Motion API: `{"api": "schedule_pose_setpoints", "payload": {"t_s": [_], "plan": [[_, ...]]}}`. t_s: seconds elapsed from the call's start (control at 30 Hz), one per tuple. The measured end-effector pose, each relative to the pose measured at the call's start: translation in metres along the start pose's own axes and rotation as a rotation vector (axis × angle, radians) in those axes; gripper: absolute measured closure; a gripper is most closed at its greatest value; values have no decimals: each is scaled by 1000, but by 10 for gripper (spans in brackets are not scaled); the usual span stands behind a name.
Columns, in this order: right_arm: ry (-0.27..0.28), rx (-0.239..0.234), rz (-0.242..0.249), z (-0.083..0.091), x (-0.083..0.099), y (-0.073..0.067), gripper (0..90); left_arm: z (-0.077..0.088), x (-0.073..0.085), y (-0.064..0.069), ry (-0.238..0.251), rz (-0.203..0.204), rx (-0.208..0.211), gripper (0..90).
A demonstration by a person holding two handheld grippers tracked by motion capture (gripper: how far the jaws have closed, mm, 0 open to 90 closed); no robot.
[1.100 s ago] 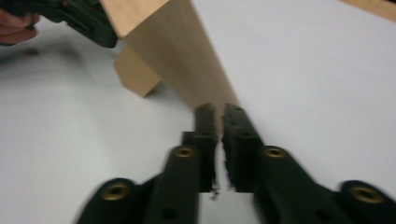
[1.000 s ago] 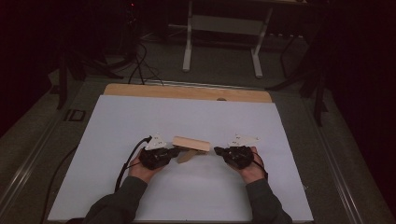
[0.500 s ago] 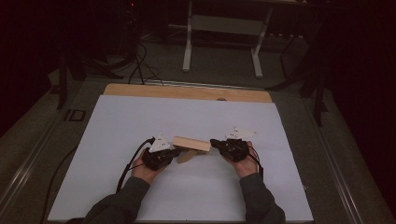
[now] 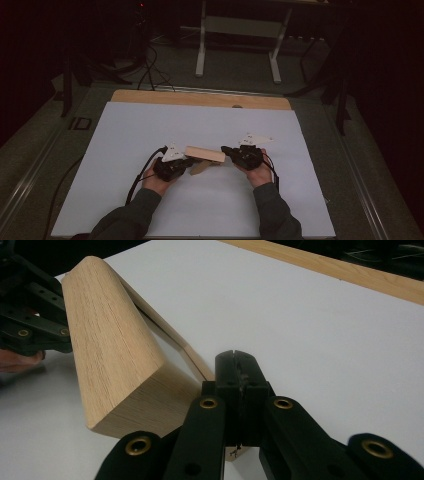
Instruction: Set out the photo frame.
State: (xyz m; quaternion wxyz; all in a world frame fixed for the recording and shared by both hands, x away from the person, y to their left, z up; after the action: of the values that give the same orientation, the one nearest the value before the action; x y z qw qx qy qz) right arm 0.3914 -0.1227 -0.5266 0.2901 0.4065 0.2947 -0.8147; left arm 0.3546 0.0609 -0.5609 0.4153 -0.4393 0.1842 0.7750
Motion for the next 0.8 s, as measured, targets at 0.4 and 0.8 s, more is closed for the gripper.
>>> {"api": "schedule_pose_setpoints", "payload": {"t_s": [0.4, 0.8], "plan": [[-1, -12, -6, 0, 1, 1, 900, -4, -2, -4, -12, 6, -6, 900], [-2, -12, -1, 1, 1, -1, 900, -8, -3, -8, -16, 20, -5, 900]]}}
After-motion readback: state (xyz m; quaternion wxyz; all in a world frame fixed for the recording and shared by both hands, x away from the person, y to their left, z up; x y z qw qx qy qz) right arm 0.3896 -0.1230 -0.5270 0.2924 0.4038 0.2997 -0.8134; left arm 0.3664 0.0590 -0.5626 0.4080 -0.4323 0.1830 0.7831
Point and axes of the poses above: each handheld gripper's, and its own axes: z roughly backward along the jaws, x roughly out of its underside, y roughly to its right, the point moved 7 cm from there along -z, roughly forward along the jaws, and after that the axes turned 9 degrees about -z, right-handed, at the moved point
